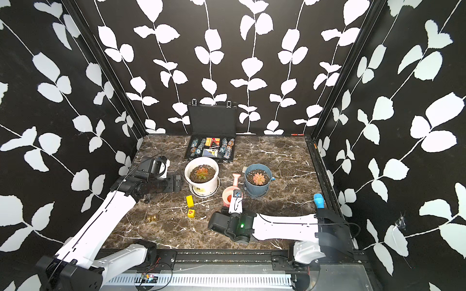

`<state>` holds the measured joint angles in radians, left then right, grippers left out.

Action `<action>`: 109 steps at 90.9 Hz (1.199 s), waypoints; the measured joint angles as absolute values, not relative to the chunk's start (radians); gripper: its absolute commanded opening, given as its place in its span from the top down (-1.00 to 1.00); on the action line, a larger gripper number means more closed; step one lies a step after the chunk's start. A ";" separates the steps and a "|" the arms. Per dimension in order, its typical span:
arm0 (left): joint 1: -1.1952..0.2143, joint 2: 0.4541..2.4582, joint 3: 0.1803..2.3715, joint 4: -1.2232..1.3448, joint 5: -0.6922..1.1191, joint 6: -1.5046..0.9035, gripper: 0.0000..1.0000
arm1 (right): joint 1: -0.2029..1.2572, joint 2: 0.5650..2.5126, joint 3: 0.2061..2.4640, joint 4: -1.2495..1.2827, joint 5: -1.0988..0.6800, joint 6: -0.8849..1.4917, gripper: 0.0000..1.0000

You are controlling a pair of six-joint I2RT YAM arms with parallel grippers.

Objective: Water the succulent around the soil edge
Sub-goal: Pick up the watering can from the center of the board.

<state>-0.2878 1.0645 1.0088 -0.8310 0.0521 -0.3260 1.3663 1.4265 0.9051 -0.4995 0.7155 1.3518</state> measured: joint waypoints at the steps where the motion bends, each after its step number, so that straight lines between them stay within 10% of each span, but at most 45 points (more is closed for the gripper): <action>1: -0.287 1.063 1.008 -0.831 0.051 -0.324 -0.97 | 1.366 1.430 0.906 -0.500 0.714 1.356 -0.18; 64: -0.279 1.015 0.981 -0.801 0.072 -0.311 -0.97 | 1.359 1.618 1.015 -0.558 0.704 1.467 0.15; 109: -0.279 1.014 0.981 -0.797 0.090 -0.293 -0.97 | 1.354 1.672 1.024 -0.620 0.771 1.431 0.93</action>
